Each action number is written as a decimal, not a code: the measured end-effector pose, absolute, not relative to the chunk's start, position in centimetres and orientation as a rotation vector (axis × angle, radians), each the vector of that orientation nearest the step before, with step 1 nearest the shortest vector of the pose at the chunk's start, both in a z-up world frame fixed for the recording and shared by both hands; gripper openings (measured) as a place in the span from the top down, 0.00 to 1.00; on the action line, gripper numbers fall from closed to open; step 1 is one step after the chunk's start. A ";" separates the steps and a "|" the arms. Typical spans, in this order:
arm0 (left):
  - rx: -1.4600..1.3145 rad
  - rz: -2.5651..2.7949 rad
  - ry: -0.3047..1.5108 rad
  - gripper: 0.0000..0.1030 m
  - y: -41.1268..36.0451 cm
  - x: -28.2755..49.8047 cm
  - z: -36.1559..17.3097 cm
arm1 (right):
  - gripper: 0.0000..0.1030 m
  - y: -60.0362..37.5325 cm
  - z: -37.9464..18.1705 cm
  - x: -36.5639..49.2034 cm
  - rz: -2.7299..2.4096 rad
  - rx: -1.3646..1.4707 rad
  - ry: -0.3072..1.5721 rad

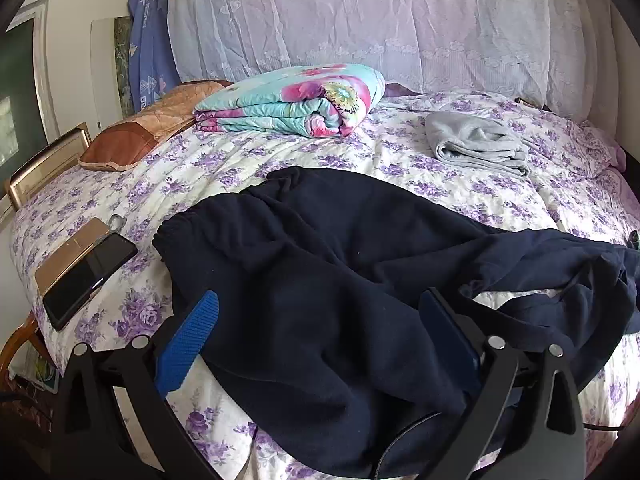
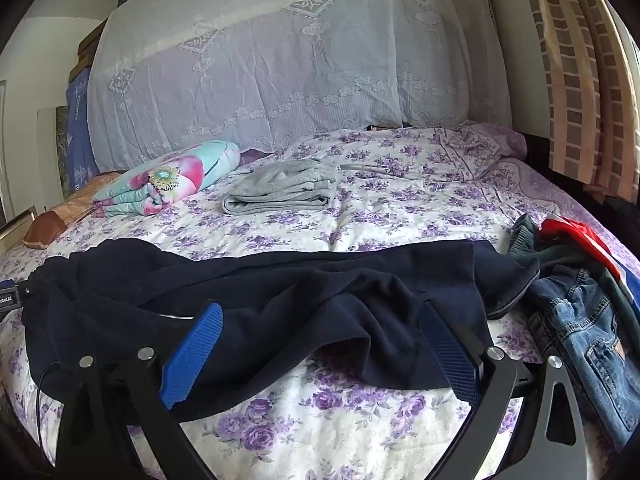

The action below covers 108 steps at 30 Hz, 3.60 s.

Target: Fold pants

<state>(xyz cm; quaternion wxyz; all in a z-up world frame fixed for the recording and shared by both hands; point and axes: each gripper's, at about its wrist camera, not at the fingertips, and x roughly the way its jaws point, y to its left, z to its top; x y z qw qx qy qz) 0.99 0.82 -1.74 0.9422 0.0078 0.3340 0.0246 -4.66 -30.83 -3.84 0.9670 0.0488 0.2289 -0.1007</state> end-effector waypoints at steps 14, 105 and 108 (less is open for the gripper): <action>0.010 0.053 0.693 0.05 0.9 1.2 -1.9 | 0.04 -30.6 -3.8 -4.5 -0.207 0.099 0.463; -0.446 -0.157 0.929 0.05 14.0 2.8 -7.2 | 0.04 -37.7 -7.8 -9.4 -0.159 0.450 0.693; -0.481 -0.168 0.897 0.05 15.2 2.5 -6.2 | 0.04 -39.0 -8.4 -7.5 -0.102 0.570 0.700</action>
